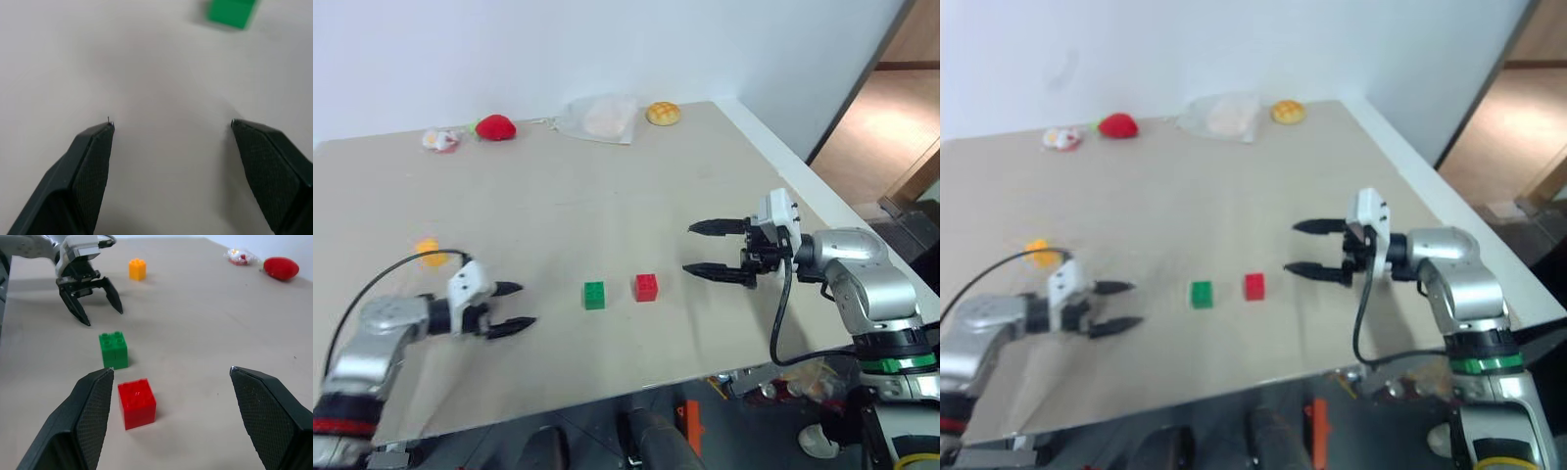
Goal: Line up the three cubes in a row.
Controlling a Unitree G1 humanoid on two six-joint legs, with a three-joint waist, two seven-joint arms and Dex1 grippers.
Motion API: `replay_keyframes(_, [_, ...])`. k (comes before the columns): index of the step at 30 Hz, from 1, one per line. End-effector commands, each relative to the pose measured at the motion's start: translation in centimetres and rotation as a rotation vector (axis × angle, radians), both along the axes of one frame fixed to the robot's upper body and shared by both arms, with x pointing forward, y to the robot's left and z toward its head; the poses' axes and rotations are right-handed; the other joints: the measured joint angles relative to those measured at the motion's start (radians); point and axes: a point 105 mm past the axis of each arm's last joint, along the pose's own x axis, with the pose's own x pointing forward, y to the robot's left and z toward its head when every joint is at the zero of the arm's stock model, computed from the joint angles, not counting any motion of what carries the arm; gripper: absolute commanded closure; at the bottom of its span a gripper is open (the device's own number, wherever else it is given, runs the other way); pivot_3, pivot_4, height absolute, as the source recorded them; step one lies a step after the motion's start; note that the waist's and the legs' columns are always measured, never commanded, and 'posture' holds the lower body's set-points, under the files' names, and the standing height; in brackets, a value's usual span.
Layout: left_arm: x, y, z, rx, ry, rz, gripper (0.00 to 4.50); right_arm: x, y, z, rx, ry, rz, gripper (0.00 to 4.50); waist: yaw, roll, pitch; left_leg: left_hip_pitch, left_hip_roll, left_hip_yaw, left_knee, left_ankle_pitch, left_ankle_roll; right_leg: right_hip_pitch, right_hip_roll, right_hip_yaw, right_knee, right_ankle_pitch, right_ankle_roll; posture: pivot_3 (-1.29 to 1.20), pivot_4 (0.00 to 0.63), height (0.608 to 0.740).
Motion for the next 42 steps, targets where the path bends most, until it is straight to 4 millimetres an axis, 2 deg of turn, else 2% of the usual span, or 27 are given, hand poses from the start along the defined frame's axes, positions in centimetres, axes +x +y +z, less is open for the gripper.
replay_keyframes(1, [0.1,-0.2,3.5,-0.115,-0.114,0.113,0.54,-0.1,1.4,2.0,0.034,-0.055,0.071,0.57,0.004,0.0,0.0,0.0,0.001,0.0,-0.001,0.0,0.0,0.0,0.001,-0.001,0.0,0.0,0.0,0.0,0.15,0.74])
replay_keyframes(3, [0.3,0.6,4.0,-0.158,-0.163,0.242,0.54,0.1,2.1,2.1,0.038,-0.058,0.098,0.57,0.01,0.0,0.0,-0.001,0.001,-0.001,-0.002,0.0,0.0,0.0,0.001,-0.002,0.0,-0.001,-0.001,0.0,0.15,0.74])
replay_keyframes(5, [0.5,2.5,4.4,-0.216,-0.216,0.422,0.54,0.2,2.9,2.1,0.033,-0.061,0.132,0.57,0.015,0.0,0.0,0.0,0.0,0.0,-0.002,-0.001,-0.001,0.0,0.0,-0.001,0.0,-0.002,-0.003,0.0,0.15,0.74])
replay_keyframes(8, [-0.1,4.7,3.9,-0.259,-0.258,0.626,0.54,0.3,3.6,2.1,0.034,-0.062,0.17,0.57,0.015,-0.001,0.0,-0.001,0.001,0.001,-0.001,-0.002,-0.004,0.0,0.0,0.001,0.0,-0.002,-0.003,0.0,0.15,0.74])
replay_keyframes(13, [-1.7,5.1,2.1,-0.244,-0.23,0.668,0.54,0.4,4.1,2.0,0.037,-0.062,0.201,0.57,0.019,-0.001,0.0,-0.002,-0.001,0.002,-0.001,-0.004,-0.007,-0.001,-0.001,0.002,-0.001,-0.003,-0.004,0.0,0.15,0.74])
replay_keyframes(17, [-2.2,6.4,1.6,-0.225,-0.227,0.703,0.54,0.3,4.6,2.0,0.04,-0.064,0.225,0.57,0.019,-0.001,0.0,-0.002,-0.002,0.002,0.0,-0.004,-0.007,0.0,-0.001,0.002,-0.001,-0.004,-0.005,0.0,0.15,0.74])
replay_keyframes(24, [0.0,9.8,2.4,-0.199,-0.273,0.858,0.54,-0.1,5.0,2.1,0.048,-0.07,0.242,0.57,0.019,-0.001,0.0,-0.002,-0.002,0.0,0.002,-0.004,-0.007,0.0,0.0,0.001,0.0,-0.005,-0.007,0.0,0.15,0.74])
replay_keyframes(29, [1.7,9.7,2.3,-0.202,-0.267,0.88,0.54,-0.2,4.8,2.1,0.052,-0.071,0.233,0.57,0.019,-0.001,0.0,-0.003,-0.002,0.002,0.002,-0.004,-0.007,0.0,0.0,0.003,-0.001,-0.002,-0.002,0.0,0.15,0.74])
replay_keyframes(36, [3.0,10.4,1.9,-0.199,-0.255,0.923,0.54,-0.6,4.7,2.1,0.054,-0.07,0.227,0.57,0.02,-0.002,-0.001,-0.004,-0.001,0.001,0.002,-0.005,-0.009,0.0,-0.001,0.003,-0.001,-0.002,-0.003,0.0,0.15,0.74])
replay_keyframes(42, [4.2,10.2,1.9,-0.214,-0.254,0.951,0.54,-0.6,5.9,2.6,0.074,-0.084,0.24,0.57,0.02,-0.002,-0.001,-0.004,-0.001,0.001,0.002,-0.005,-0.009,0.0,-0.001,0.002,-0.001,-0.002,-0.002,0.0,0.15,0.74])
